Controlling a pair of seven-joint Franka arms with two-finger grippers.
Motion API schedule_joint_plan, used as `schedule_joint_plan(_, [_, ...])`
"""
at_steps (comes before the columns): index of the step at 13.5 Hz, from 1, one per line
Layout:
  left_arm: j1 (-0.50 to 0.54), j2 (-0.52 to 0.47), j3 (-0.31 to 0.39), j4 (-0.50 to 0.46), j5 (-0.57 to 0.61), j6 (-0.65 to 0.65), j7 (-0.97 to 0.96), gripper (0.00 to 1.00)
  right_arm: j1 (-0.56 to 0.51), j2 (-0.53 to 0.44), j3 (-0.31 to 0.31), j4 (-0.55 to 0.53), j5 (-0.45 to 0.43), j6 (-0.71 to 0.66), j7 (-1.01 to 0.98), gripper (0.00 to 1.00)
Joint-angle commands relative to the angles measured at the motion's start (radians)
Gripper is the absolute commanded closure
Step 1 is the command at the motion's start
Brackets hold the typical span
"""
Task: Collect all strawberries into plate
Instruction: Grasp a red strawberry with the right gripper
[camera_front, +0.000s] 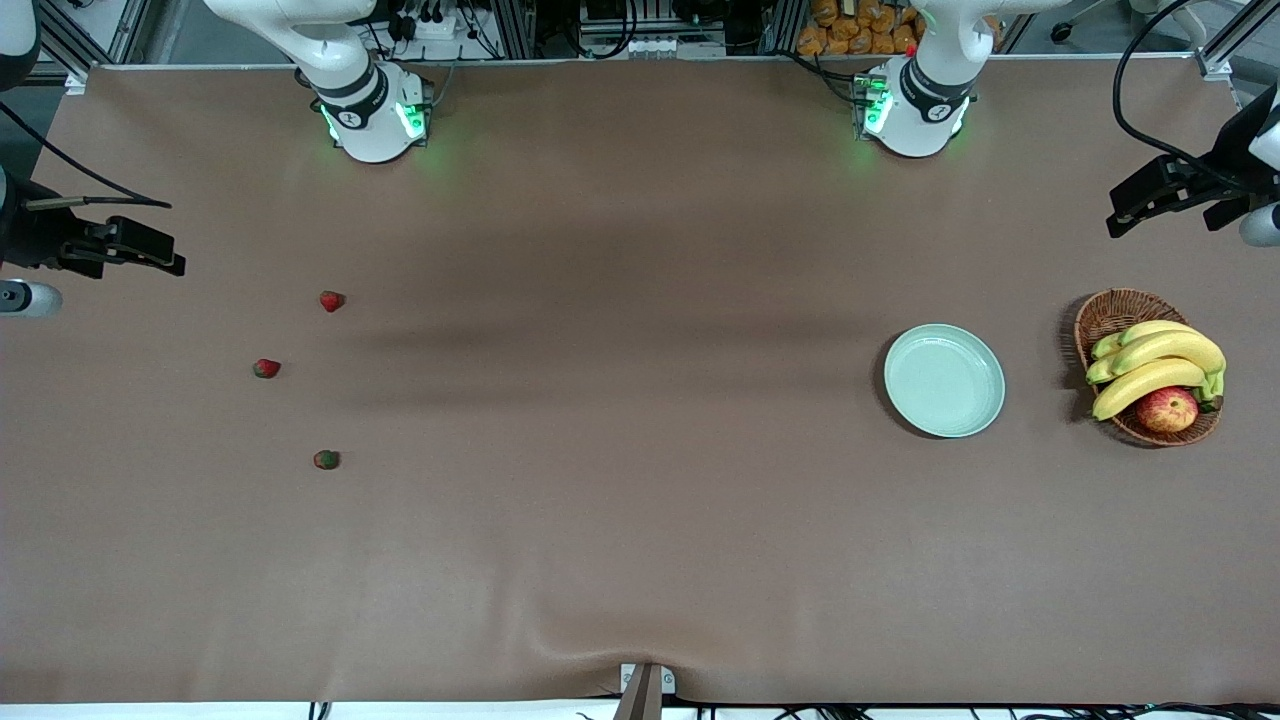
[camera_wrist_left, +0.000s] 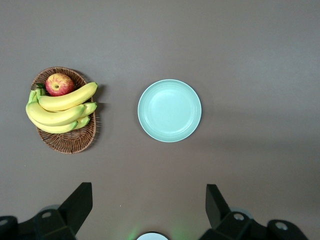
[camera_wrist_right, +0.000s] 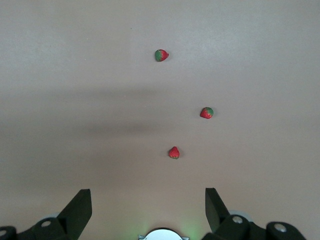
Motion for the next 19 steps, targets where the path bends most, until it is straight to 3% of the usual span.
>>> schedule_joint_plan(1, [-0.006,-0.004,0.006,0.002,-0.021,-0.007,0.006,0.00,-0.003,-0.001,0.004,0.016,-0.001,-0.013,-0.001,0.00])
schedule_joint_plan(7, [-0.004,-0.004,0.006,0.001,-0.024,-0.007,0.012,0.00,0.000,0.017,0.003,0.014,-0.003,-0.004,-0.001,0.00])
schedule_joint_plan(11, [0.000,-0.002,0.006,-0.004,-0.032,-0.007,0.015,0.00,-0.017,0.130,0.001,-0.016,-0.006,-0.004,-0.001,0.00])
schedule_joint_plan(16, [0.003,-0.002,0.007,-0.012,-0.050,-0.007,0.015,0.00,-0.018,0.179,0.001,-0.240,-0.015,0.049,-0.001,0.00])
schedule_joint_plan(19, [0.005,-0.007,0.006,-0.019,-0.050,-0.007,0.015,0.00,-0.021,0.213,0.001,-0.439,-0.015,0.198,-0.010,0.00])
